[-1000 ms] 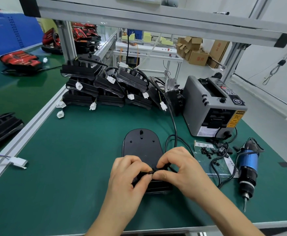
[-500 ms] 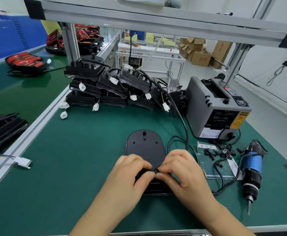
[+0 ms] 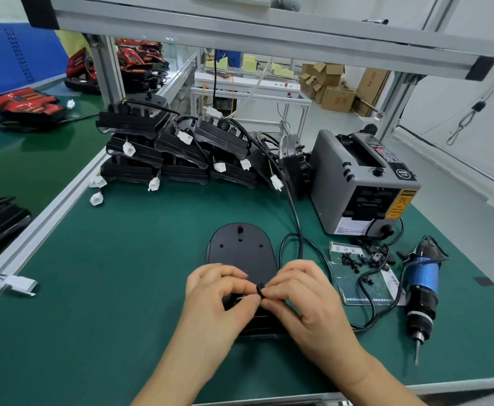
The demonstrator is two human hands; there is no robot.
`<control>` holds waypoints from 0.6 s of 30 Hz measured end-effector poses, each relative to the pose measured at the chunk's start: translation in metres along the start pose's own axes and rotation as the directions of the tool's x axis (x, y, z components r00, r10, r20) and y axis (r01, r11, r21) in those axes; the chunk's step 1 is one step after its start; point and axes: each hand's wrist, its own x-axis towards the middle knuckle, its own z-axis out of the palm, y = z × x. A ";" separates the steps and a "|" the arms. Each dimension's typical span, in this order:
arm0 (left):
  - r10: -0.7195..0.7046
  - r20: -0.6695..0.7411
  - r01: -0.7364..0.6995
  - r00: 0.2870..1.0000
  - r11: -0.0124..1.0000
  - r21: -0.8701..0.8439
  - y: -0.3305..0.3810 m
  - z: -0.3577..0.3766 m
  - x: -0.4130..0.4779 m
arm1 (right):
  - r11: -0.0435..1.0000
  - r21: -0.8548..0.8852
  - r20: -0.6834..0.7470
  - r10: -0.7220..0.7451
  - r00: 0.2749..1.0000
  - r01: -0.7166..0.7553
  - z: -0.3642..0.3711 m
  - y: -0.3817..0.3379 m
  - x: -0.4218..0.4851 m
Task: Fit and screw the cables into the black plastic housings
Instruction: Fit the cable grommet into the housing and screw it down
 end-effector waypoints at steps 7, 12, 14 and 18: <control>-0.033 -0.081 0.026 0.996 0.996 -0.084 -0.004 0.006 0.001 | 0.989 0.094 0.086 0.108 0.990 -0.116 -0.004 -0.002 0.000; -0.016 -0.185 0.011 0.983 1.000 -0.028 -0.005 0.014 -0.001 | 0.959 0.184 0.163 0.187 0.969 -0.216 -0.010 -0.004 0.000; -0.017 -0.192 0.014 0.981 1.000 -0.017 -0.003 0.015 -0.001 | 0.924 0.235 0.195 0.259 0.946 -0.302 -0.016 -0.004 0.002; -0.055 -0.161 0.045 0.985 0.997 -0.062 -0.001 0.014 -0.001 | 0.806 0.006 0.109 0.588 0.802 -0.592 -0.047 0.034 0.020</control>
